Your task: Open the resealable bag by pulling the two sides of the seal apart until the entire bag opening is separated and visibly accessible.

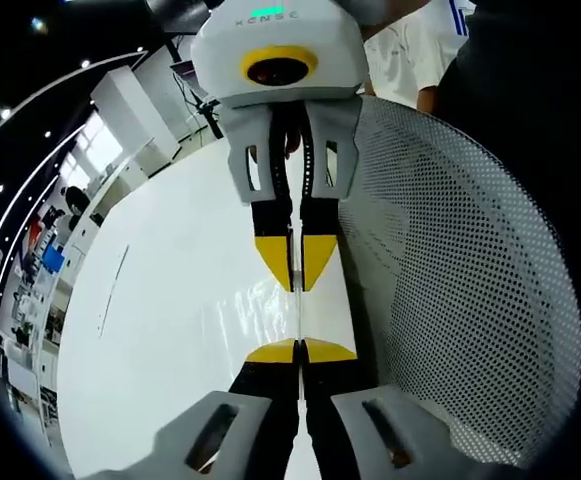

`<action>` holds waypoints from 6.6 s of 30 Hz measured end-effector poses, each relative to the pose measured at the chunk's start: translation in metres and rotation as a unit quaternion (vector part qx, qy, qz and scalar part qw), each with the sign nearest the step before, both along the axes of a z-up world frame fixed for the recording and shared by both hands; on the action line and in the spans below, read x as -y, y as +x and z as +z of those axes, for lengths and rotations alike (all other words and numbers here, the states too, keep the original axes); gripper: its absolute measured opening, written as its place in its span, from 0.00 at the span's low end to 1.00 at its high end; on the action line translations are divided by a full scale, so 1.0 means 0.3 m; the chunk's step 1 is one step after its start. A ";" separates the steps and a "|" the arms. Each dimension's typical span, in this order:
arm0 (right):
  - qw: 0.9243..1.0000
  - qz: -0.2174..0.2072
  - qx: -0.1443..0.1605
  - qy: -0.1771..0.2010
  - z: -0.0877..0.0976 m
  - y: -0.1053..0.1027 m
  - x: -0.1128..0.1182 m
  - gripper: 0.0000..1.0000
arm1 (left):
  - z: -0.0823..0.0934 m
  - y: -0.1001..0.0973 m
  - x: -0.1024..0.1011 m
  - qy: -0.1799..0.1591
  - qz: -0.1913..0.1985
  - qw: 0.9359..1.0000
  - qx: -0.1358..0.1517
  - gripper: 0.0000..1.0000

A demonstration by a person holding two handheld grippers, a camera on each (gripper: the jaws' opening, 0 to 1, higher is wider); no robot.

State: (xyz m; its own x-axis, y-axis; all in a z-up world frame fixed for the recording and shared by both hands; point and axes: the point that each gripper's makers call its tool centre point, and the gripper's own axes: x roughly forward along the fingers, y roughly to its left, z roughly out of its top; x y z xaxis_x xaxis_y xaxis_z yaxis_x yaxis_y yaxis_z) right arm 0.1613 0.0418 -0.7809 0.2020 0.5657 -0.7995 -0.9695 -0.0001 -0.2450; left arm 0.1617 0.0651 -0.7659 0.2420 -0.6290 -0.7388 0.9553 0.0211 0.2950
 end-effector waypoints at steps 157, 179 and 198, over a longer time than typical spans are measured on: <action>0.997 -0.043 -0.061 0.026 -0.001 -0.046 0.011 0.03 | -0.016 -0.060 0.018 -0.017 -0.012 1.000 -0.010 0.00; 0.990 -0.052 -0.126 0.027 -0.050 -0.055 0.013 0.03 | -0.006 -0.089 0.042 -0.018 -0.070 0.997 0.010 0.00; 0.988 -0.070 -0.124 0.066 -0.007 -0.033 -0.044 0.00 | -0.014 -0.046 0.005 -0.011 -0.003 1.000 -0.016 0.00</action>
State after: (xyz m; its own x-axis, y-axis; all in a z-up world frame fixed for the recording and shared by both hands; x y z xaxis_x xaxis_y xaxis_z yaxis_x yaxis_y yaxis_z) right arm 0.1515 0.0551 -0.7830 0.0924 0.6485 -0.7556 -0.9881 0.1535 0.0109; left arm 0.1479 0.0637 -0.7700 0.2147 -0.6465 -0.7321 0.9643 0.0212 0.2640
